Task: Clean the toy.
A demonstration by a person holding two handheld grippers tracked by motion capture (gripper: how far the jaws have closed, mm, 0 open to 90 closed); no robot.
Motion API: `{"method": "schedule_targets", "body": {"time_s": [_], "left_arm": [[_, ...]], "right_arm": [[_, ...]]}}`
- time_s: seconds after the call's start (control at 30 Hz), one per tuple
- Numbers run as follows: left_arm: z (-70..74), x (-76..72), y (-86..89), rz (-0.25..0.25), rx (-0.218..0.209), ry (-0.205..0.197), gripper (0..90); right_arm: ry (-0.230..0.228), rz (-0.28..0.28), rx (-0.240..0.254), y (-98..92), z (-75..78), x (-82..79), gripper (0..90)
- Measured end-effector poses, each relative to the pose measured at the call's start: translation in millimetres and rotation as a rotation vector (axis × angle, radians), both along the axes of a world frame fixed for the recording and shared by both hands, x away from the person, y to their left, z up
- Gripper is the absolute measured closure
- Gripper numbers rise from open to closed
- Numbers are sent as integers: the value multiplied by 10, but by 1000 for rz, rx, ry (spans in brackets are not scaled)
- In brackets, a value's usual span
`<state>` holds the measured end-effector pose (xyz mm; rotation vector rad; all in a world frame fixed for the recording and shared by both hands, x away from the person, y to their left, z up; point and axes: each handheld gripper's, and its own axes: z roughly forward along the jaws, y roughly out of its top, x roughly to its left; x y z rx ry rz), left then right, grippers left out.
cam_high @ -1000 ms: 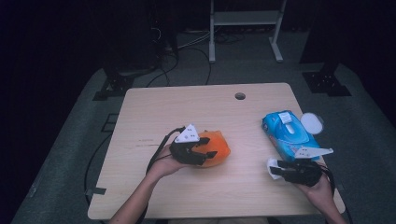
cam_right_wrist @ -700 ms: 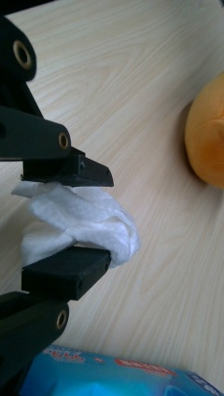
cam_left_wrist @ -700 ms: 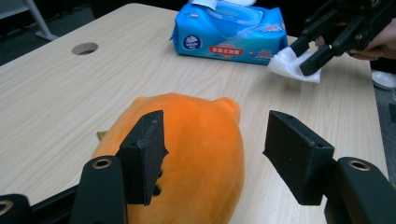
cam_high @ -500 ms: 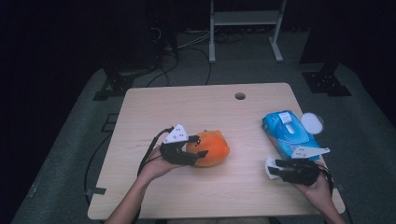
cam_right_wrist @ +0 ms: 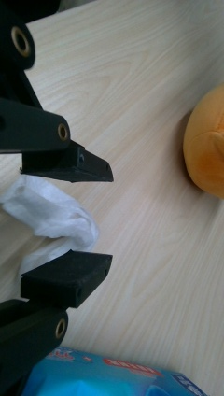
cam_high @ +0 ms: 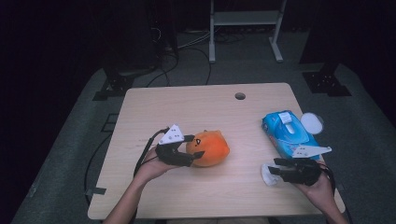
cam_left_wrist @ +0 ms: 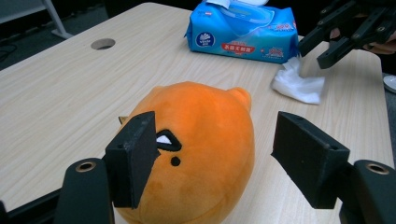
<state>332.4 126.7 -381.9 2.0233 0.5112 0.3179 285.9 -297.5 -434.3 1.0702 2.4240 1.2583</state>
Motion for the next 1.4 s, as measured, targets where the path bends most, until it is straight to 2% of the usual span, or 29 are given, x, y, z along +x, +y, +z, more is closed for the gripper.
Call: {"method": "schedule_targets", "body": {"time_s": [0.27, 0.87, 1.4], "left_arm": [[24, -37, 176, 43, -26, -12, 282], [-185, -175, 631, 150, -16, 18, 221], [-393, -259, 806, 200, -6, 51, 191]], "right_arm": [[5, -7, 53, -113, 9, -51, 510], [-5, -4, 67, -108, 19, -63, 496], [-4, -12, 72, -120, 10, -57, 488]]}}
